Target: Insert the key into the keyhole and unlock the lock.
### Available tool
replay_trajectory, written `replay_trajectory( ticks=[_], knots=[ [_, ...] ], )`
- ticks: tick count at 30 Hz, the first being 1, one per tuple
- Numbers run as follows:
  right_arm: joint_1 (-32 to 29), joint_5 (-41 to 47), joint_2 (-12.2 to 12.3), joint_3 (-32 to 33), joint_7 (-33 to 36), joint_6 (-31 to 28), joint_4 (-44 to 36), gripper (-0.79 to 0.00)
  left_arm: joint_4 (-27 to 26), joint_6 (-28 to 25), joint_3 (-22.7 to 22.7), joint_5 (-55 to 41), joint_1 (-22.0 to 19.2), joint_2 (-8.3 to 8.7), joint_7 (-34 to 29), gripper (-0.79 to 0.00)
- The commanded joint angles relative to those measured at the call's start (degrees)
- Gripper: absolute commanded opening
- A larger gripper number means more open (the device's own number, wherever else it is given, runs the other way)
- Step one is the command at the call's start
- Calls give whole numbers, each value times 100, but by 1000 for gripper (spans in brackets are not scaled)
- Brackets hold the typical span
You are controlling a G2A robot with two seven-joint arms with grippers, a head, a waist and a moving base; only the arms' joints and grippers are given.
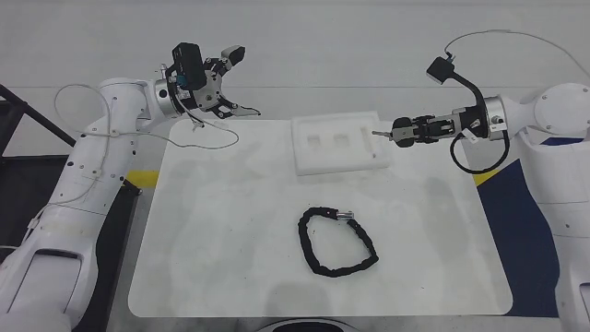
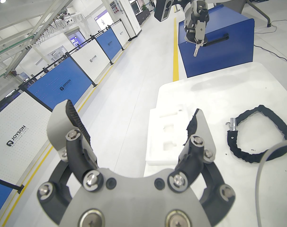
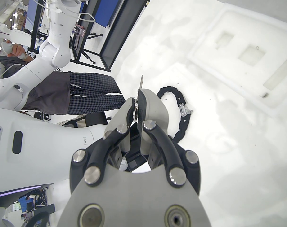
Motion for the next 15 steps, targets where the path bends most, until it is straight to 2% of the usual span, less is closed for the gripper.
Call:
replay_trajectory(
  ticks=[1,7,15],
  knots=[
    [0,0,0,0,0,0,0,-785,0,0,0,0,0,0,0,0],
    [0,0,0,0,0,0,0,-785,-164,82,225,-84,217,-56,-278,0],
    [0,0,0,0,0,0,0,-785,7,341,1241,-64,478,-376,-272,0]
  ],
)
